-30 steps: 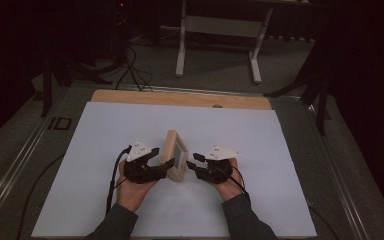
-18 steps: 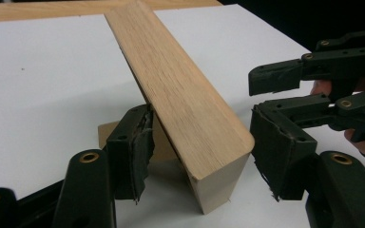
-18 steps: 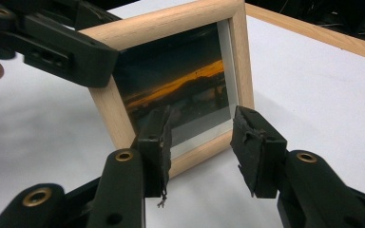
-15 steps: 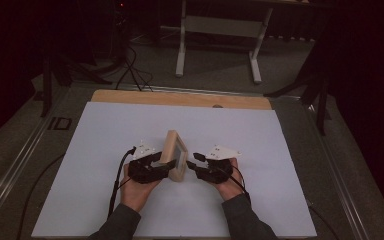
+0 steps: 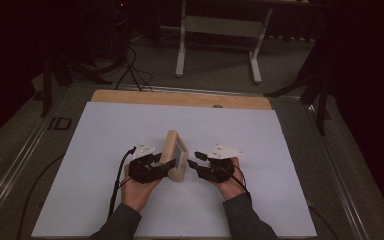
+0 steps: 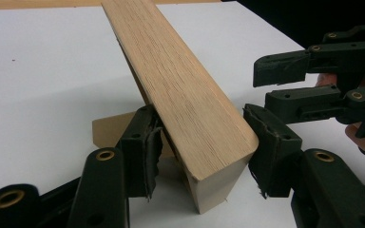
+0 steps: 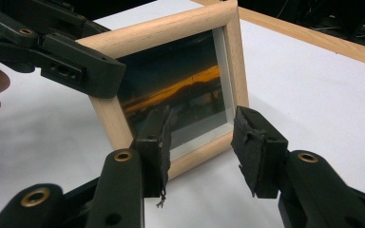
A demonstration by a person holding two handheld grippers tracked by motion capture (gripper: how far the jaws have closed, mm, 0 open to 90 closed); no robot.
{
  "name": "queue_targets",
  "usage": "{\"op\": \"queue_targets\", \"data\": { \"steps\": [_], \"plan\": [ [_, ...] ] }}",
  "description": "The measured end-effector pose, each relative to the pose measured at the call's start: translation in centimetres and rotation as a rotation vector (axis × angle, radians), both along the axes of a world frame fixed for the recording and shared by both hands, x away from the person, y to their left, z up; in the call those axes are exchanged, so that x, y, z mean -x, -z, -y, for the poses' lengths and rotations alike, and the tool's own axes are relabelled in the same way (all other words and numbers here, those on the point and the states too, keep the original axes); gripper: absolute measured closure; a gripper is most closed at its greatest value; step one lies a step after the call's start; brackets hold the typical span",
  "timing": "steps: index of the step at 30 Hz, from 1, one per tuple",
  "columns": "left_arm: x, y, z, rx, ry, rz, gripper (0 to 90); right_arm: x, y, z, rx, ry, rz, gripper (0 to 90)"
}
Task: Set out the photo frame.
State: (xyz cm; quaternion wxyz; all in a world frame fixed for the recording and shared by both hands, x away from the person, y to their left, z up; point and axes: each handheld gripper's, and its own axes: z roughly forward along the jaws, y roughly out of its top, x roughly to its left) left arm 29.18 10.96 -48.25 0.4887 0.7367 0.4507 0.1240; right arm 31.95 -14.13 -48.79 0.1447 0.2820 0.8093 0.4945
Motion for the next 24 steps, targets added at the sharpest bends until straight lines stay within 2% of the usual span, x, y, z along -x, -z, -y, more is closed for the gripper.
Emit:
{"op": "queue_targets", "data": {
  "steps": [11, 20, 24],
  "plan": [
    [0.0, -0.1, -0.3, 0.001, -0.009, 0.002, 56.5, -0.1, -0.8, 0.8, -0.024, 0.016, 0.015, 56.8],
    [0.3, -0.3, 0.2, -0.015, 0.022, 0.017, 59.4, -0.2, -1.3, 1.3, -0.037, 0.031, 0.019, 56.8],
    [0.6, -0.3, 0.6, -0.039, 0.04, 0.038, 60.3, -0.2, -1.6, 1.4, -0.041, 0.042, 0.02, 56.6]
  ]
}}
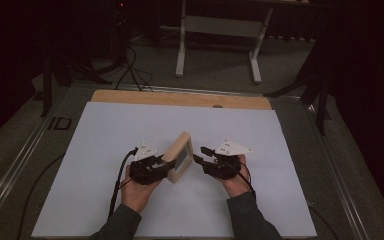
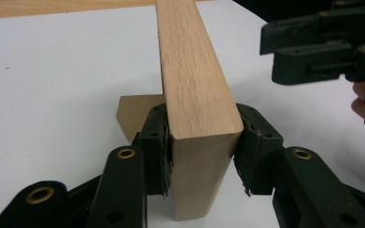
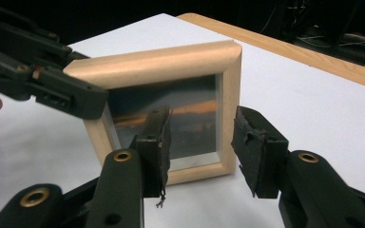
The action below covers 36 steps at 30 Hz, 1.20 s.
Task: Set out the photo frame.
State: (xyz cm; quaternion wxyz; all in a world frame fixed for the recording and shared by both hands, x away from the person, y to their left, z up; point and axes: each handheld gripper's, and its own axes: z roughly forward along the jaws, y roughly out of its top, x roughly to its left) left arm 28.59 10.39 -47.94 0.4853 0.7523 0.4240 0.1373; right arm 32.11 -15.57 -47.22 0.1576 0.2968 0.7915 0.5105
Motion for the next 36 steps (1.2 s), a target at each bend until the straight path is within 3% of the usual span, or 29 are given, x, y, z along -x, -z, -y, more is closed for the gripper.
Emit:
{"op": "queue_targets", "data": {
  "steps": [6, 17, 26, 36],
  "plan": [
    [0.4, -0.1, 0.5, -0.036, 0.032, 0.033, 60.4, 0.0, -0.4, 0.2, -0.006, 0.014, 0.009, 55.6],
    [1.1, -0.1, 1.3, -0.055, 0.081, 0.054, 60.2, -0.3, -1.2, 1.1, -0.035, 0.082, 0.017, 57.1],
    [2.1, 0.0, 2.3, -0.077, 0.129, 0.078, 60.0, -0.1, -1.8, 1.4, -0.046, 0.105, 0.032, 83.8],
    [2.9, 0.0, 3.3, -0.083, 0.196, 0.089, 60.0, -0.2, -1.8, 1.0, -0.043, 0.094, 0.043, 89.5]
  ]
}}
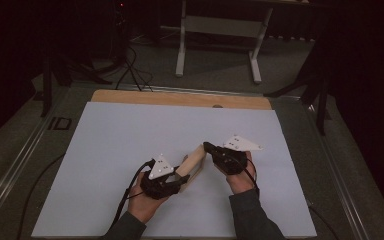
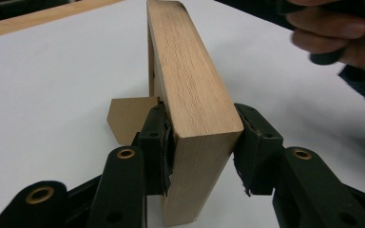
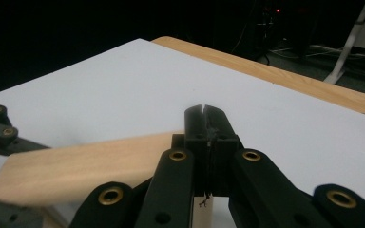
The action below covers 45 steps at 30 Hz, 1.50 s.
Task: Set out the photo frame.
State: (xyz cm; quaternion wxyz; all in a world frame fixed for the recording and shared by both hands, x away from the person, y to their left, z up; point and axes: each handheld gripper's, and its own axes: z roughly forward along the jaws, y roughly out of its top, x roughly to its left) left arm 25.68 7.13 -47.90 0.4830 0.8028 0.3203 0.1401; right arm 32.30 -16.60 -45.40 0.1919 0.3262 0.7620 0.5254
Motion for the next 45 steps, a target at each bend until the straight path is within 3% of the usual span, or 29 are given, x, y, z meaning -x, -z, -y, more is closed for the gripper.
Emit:
{"op": "queue_targets", "data": {
  "steps": [12, 19, 27, 36, 42, 45],
  "plan": [
    [0.1, -0.3, -0.3, -0.036, 0.069, -0.001, 60.2, -0.4, 0.5, -0.7, 0.023, -0.016, -0.01, 89.6],
    [-0.2, -0.4, -0.7, -0.053, 0.018, -0.006, 59.1, -0.3, 0.4, -0.8, 0.039, -0.02, -0.01, 90.0],
    [-1.2, -0.1, -1.9, -0.018, -0.058, -0.059, 51.5, 0.0, 0.3, -0.6, 0.036, -0.017, -0.019, 90.0],
    [-1.7, 0.3, -2.3, -0.029, -0.145, -0.069, 52.8, 0.2, 0.2, -0.4, 0.043, -0.018, -0.025, 90.0],
    [-1.8, 0.5, -2.2, -0.02, -0.136, -0.063, 53.5, 0.2, 0.1, -0.4, 0.049, -0.021, -0.03, 89.8],
    [-1.9, 0.5, -2.3, -0.013, -0.126, -0.065, 53.0, 0.3, 0.0, -0.4, 0.05, -0.049, -0.022, 84.8]
  ]
}}
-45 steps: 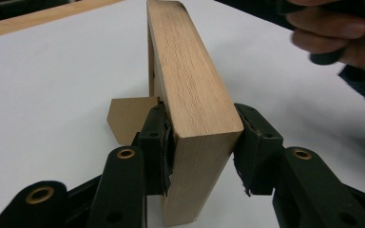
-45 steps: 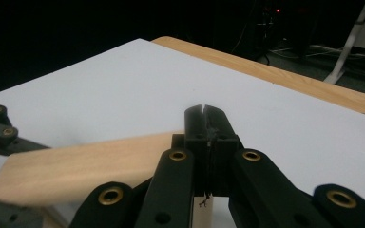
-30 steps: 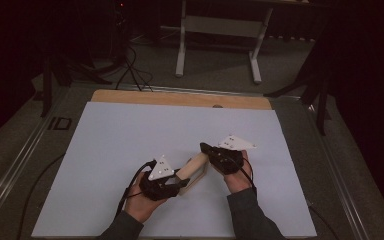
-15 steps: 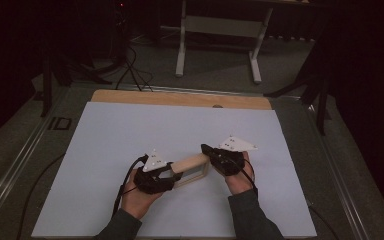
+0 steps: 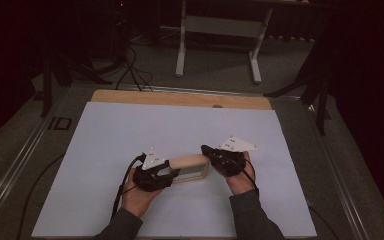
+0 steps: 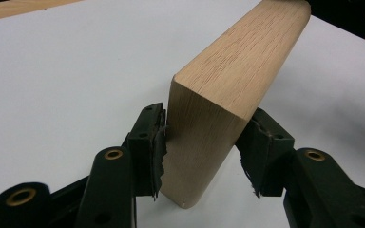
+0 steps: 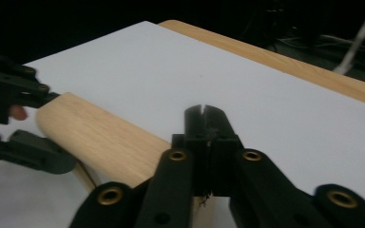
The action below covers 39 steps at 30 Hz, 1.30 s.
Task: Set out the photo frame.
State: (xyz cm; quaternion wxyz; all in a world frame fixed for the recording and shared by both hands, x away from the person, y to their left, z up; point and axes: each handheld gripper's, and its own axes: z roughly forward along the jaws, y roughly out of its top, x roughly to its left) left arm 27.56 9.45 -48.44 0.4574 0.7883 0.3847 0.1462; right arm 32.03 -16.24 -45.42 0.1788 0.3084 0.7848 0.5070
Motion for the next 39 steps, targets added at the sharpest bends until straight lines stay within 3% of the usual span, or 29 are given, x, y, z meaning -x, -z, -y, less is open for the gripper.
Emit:
{"op": "queue_targets", "data": {
  "steps": [9, 17, 29, 39],
  "plan": [
    [-0.1, 0.1, -0.1, 0.012, -0.001, -0.008, 52.8, 0.5, -1.0, 0.6, -0.009, -0.061, 0.024, 64.0],
    [-0.3, 0.3, -0.1, 0.015, 0.0, -0.018, 52.5, 0.6, -1.0, 0.9, 0.002, -0.096, -0.003, 46.1],
    [-0.5, 0.6, -0.3, 0.017, -0.005, -0.034, 53.2, 0.3, 0.1, 0.8, 0.061, -0.133, -0.054, 37.8],
    [-0.5, 0.7, -0.3, 0.005, -0.006, -0.025, 54.9, -0.3, 1.4, 0.6, 0.078, -0.163, -0.095, 34.1]
  ]
}}
